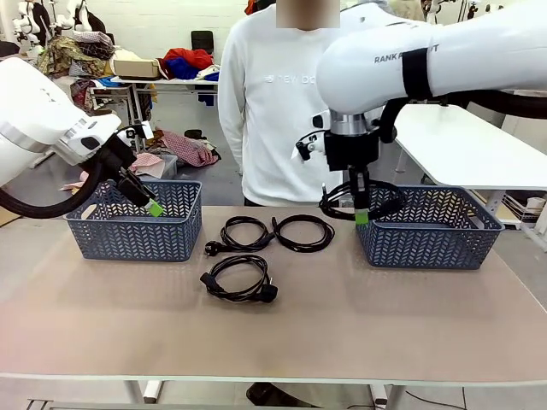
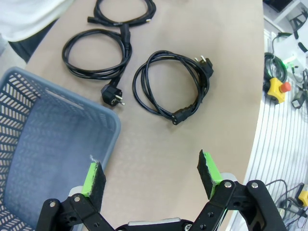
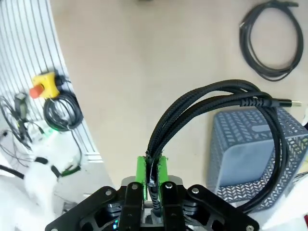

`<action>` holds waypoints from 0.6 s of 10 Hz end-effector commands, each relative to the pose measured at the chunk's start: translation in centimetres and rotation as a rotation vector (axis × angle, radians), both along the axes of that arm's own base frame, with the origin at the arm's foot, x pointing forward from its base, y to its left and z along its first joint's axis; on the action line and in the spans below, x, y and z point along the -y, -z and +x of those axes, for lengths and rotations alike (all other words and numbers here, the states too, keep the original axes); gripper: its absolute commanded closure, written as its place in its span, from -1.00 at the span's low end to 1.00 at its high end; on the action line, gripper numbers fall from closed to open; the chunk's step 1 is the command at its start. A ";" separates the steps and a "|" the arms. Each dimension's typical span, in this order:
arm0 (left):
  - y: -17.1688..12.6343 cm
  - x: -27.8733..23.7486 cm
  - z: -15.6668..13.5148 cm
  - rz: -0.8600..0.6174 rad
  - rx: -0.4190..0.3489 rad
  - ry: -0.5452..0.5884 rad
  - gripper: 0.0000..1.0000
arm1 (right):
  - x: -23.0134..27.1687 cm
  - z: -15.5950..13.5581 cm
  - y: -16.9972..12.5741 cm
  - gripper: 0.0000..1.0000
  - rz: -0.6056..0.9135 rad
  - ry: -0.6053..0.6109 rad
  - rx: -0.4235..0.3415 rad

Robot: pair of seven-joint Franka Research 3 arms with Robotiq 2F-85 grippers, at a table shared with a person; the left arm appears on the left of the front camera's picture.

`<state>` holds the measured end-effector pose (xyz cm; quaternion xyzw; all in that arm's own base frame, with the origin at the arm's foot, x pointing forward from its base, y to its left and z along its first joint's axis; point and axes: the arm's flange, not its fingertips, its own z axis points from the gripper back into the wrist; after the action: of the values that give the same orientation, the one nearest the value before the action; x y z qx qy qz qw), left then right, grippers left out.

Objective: Organize the cables according to human instructions.
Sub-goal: Pick up a bundle of cables and place it in the basket indicated by the human.

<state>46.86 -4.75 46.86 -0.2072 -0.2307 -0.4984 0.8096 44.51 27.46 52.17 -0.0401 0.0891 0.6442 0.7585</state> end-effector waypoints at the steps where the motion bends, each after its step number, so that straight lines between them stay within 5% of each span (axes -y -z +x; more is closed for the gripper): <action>1: 0.0 0.0 -0.2 -0.027 0.004 0.004 -1.00 | 1.1 1.1 -0.7 1.00 0.048 -0.029 0.021; 6: 0.0 0.0 -0.2 -0.027 0.004 0.004 -1.00 | 0.0 0.0 0.0 1.00 0.000 0.000 0.000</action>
<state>46.86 -4.75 46.86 -0.2072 -0.2306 -0.4984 0.8096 44.76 27.48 52.13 -0.0378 0.0886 0.6532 0.7510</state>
